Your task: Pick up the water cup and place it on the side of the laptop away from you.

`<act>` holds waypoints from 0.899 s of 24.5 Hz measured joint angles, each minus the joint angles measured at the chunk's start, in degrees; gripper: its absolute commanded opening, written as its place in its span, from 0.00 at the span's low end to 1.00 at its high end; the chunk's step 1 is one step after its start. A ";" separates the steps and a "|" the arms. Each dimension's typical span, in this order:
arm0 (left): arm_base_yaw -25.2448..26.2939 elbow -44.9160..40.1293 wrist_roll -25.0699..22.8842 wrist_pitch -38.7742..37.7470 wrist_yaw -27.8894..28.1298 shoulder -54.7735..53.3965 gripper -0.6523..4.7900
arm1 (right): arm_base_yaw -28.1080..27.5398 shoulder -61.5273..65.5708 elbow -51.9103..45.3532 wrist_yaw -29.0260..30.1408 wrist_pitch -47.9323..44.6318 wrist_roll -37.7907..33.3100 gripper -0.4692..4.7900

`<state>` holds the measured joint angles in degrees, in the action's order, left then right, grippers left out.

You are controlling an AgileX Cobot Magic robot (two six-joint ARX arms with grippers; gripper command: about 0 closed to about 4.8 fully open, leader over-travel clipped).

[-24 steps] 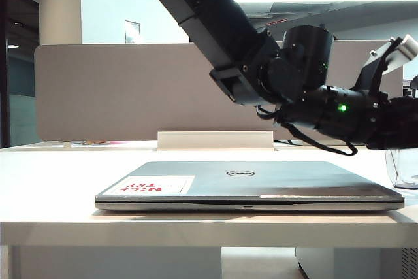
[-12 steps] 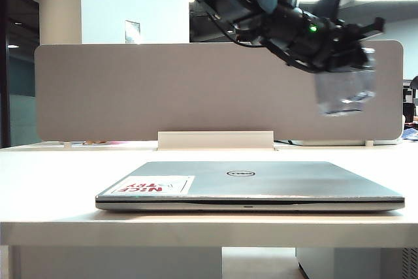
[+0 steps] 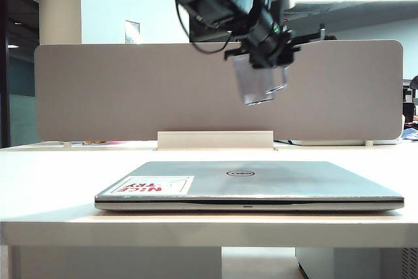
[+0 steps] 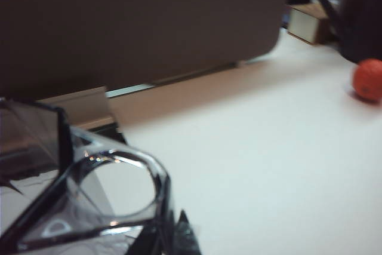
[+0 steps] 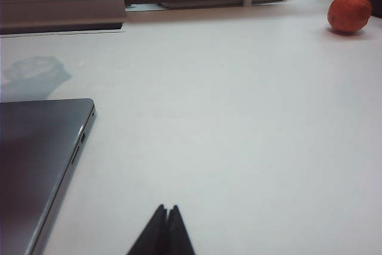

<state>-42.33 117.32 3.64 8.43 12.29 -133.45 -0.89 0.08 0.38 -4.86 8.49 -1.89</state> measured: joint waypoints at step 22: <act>3.39 0.00 15.34 -2.49 8.09 -9.09 0.11 | 0.04 0.00 0.00 2.10 0.02 -0.02 0.07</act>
<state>-38.94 117.32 18.98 5.93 20.38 -142.54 -0.84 0.08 0.38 -2.76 8.51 -1.91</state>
